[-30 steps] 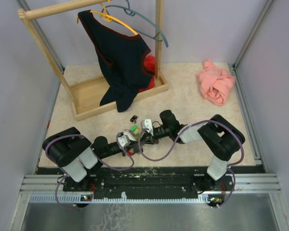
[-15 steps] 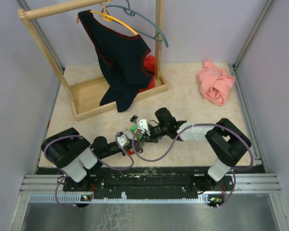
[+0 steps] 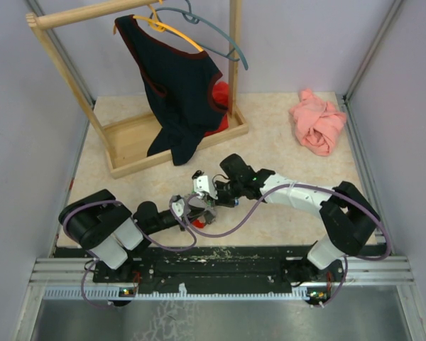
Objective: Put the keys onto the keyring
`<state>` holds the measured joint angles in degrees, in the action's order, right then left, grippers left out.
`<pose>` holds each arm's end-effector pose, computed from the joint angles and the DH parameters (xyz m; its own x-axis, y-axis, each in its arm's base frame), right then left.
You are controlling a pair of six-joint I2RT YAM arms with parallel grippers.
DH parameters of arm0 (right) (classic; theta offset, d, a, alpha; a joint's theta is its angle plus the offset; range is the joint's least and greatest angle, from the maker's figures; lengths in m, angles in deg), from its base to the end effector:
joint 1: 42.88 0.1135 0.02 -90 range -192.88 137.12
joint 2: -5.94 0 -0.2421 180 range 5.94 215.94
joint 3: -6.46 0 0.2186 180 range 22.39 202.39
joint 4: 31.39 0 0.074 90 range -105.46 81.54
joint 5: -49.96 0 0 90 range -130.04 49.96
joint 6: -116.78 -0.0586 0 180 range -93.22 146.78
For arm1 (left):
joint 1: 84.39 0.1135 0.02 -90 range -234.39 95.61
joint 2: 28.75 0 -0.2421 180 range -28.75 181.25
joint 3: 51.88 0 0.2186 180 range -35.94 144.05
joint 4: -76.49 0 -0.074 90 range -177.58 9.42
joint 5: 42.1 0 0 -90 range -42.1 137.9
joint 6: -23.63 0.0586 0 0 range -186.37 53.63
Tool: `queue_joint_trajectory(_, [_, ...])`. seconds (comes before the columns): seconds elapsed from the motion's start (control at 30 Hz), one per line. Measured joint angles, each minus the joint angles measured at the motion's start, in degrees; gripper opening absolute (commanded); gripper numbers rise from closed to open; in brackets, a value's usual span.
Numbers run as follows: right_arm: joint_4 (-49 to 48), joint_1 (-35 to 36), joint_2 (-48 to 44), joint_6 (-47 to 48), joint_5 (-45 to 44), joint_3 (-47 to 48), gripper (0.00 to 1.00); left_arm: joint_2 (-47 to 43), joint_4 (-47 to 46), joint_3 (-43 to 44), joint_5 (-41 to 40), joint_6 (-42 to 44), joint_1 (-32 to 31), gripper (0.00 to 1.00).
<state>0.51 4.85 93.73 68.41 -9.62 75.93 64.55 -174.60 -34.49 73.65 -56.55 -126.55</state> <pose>0.1784 0.2404 0.1910 0.1823 -0.6511 -0.7368 -0.9832 -0.1234 -0.1342 0.1412 -0.1622 0.1325 0.0965 0.1199 -0.9881 0.9225 0.3619 0.1340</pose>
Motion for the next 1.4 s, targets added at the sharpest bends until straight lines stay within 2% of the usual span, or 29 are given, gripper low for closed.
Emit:
queue_joint_trajectory(0.57, [3.0, 2.8, 0.9, 0.2, -2.9, 2.7, 0.0, 0.0, 0.0, 0.6, 4.4, -0.6, 0.0, 0.23])
queue_joint_trajectory(1.4, [0.9, 3.3, 2.3, 0.2, -3.4, 2.8, 0.0, -1.6, 0.4, 1.0, -0.8, -1.3, -0.1, 0.3])
